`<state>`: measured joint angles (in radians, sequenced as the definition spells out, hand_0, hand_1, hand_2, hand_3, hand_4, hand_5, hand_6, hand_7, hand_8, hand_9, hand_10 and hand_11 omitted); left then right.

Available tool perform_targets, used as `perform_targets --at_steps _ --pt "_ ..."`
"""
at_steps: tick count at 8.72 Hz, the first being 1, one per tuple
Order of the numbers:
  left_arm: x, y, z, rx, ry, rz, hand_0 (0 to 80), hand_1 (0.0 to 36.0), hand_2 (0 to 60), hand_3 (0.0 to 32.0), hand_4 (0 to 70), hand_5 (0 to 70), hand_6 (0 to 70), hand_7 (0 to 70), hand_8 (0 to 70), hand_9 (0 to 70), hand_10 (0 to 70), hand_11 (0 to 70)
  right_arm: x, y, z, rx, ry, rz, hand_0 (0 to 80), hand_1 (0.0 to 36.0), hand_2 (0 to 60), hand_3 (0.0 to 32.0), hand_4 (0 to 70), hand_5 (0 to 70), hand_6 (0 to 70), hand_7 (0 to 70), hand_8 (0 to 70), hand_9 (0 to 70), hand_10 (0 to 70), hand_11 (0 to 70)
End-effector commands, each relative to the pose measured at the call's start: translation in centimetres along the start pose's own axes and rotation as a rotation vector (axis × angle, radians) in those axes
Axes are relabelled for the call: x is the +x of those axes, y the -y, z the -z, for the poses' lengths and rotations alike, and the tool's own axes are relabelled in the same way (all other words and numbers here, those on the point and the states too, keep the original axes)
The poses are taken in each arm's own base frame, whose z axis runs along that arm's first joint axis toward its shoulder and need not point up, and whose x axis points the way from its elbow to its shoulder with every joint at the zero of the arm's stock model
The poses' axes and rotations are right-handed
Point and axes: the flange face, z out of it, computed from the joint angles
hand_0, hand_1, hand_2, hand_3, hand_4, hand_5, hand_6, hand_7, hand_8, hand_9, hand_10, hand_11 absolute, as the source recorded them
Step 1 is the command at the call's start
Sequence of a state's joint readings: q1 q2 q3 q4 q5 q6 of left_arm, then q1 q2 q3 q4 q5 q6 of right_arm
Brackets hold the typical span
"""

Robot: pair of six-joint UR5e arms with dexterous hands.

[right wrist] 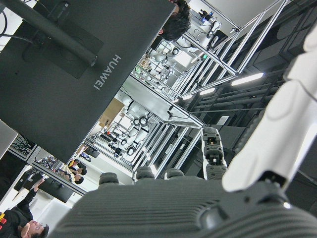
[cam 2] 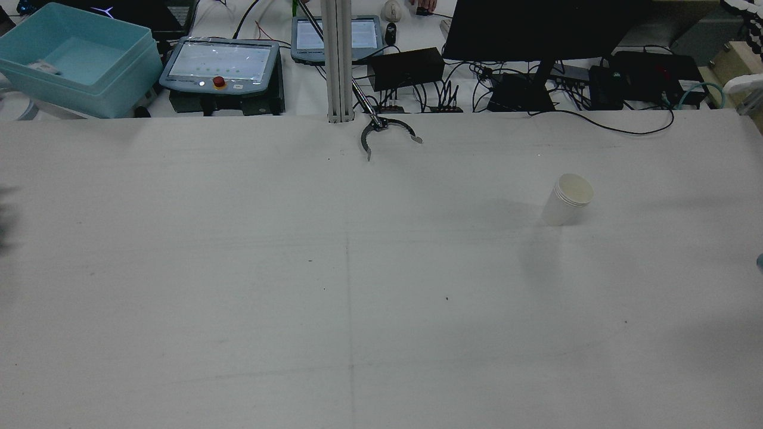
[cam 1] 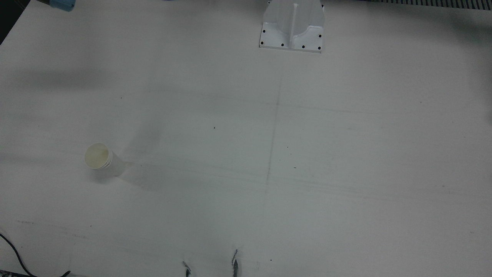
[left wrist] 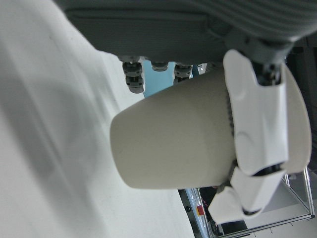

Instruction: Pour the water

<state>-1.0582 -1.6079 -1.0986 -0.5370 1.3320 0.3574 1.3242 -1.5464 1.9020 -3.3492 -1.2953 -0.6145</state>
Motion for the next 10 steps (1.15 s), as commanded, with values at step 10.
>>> perform_targets --at_steps 10 --pt "2.5 -1.7 2.1 0.023 -0.016 0.053 57.3 36.0 60.0 0.0 33.2 70.0 3.3 24.5 0.9 3.5 7.7 14.5 28.3 -1.3 4.3 0.079 -0.128 -0.198 46.0 3.6 0.0 4.0 4.5 0.0 0.0 0.0 3.9 4.7 0.0 0.0"
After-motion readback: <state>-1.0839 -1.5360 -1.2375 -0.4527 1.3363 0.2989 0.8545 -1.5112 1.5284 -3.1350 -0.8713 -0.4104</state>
